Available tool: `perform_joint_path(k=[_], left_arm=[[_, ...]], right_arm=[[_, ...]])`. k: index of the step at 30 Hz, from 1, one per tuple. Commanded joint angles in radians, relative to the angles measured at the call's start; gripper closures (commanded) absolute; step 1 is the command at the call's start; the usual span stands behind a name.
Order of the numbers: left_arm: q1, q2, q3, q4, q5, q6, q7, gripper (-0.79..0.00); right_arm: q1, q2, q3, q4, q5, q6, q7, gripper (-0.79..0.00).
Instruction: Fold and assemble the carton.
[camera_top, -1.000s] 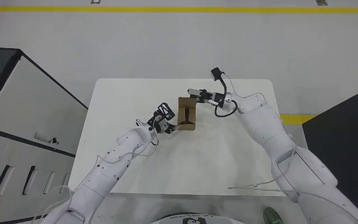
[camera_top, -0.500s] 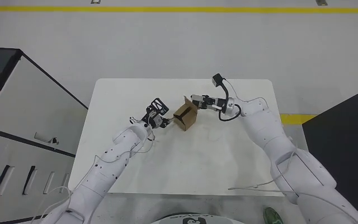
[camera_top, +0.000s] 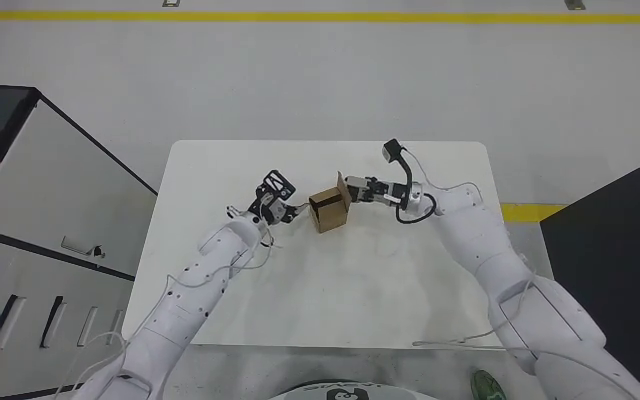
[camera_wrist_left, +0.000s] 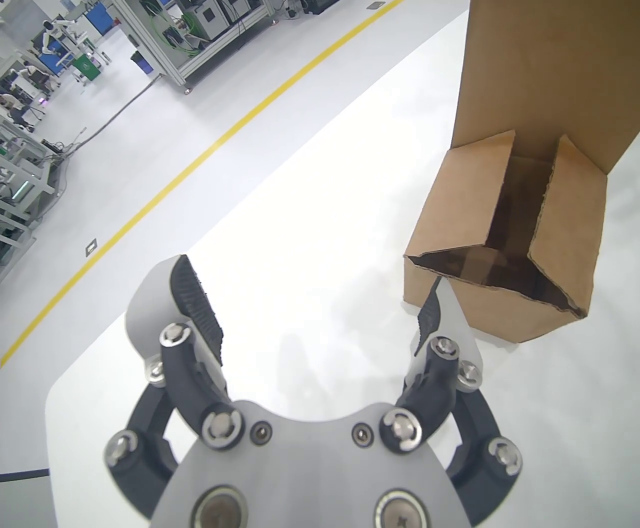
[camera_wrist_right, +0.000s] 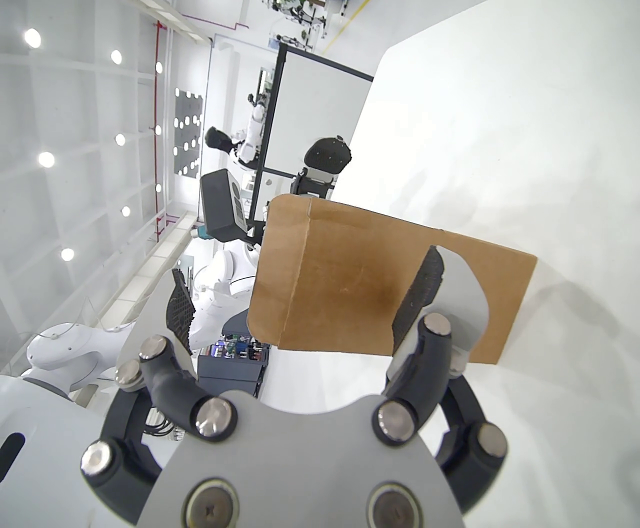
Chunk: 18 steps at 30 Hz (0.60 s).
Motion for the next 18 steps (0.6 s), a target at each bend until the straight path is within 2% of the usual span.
perform_joint_path(k=[1,4,9,14,18], left_arm=[[0.01,0.005,-0.013,-0.014,-0.004,-0.041,-0.005,-0.486],[0.031,0.018,-0.034,-0.052,0.034,-0.1,-0.007,0.0],[0.037,0.021,-0.035,-0.065,0.056,-0.117,-0.005,0.0],[0.046,0.02,-0.041,-0.068,0.031,-0.108,-0.009,0.0],[0.057,0.025,-0.054,-0.067,0.019,-0.161,-0.066,0.0]], right_arm=[[-0.006,0.009,0.013,-0.014,0.005,0.0,0.0,-0.785],[-0.015,0.025,0.034,-0.038,-0.002,-0.001,-0.001,-0.785],[-0.021,0.049,0.065,-0.068,-0.033,-0.014,-0.014,-0.785],[-0.021,0.049,0.065,-0.068,-0.033,-0.014,-0.014,-0.785],[-0.021,0.049,0.065,-0.068,-0.033,-0.014,-0.014,-0.785]])
